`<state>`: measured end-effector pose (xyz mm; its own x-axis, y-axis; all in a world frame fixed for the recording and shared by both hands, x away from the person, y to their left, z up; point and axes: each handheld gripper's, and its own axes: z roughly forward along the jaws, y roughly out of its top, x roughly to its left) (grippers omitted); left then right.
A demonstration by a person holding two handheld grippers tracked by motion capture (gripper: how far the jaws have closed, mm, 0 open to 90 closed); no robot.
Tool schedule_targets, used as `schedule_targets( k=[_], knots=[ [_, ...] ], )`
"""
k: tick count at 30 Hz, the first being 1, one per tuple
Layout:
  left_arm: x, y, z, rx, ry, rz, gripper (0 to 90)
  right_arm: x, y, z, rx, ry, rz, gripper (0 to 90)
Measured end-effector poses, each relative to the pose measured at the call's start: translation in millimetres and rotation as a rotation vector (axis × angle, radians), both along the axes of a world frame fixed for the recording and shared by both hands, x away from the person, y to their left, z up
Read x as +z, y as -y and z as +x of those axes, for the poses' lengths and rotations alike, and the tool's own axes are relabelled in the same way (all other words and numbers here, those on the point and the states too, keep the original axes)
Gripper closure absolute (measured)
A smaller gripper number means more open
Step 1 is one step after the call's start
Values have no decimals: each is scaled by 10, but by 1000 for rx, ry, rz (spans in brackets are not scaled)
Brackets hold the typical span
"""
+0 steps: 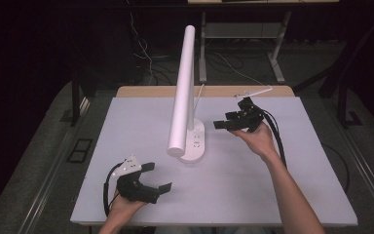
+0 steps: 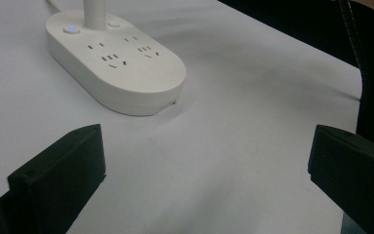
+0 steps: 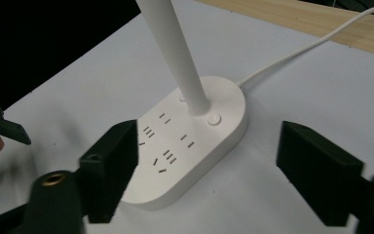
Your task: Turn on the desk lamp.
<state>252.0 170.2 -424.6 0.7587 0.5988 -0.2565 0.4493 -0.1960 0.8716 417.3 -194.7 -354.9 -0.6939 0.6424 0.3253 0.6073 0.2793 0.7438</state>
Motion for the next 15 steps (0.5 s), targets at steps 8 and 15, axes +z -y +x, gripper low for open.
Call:
schedule_targets(
  k=[8,15],
  knots=[
    [0,-6,5,2,2,-1,0,-27,-55,87,4,-7,38,360],
    [-1,-8,6,2,2,-1,0,-54,-116,161,10,-10,58,383]
  ],
)
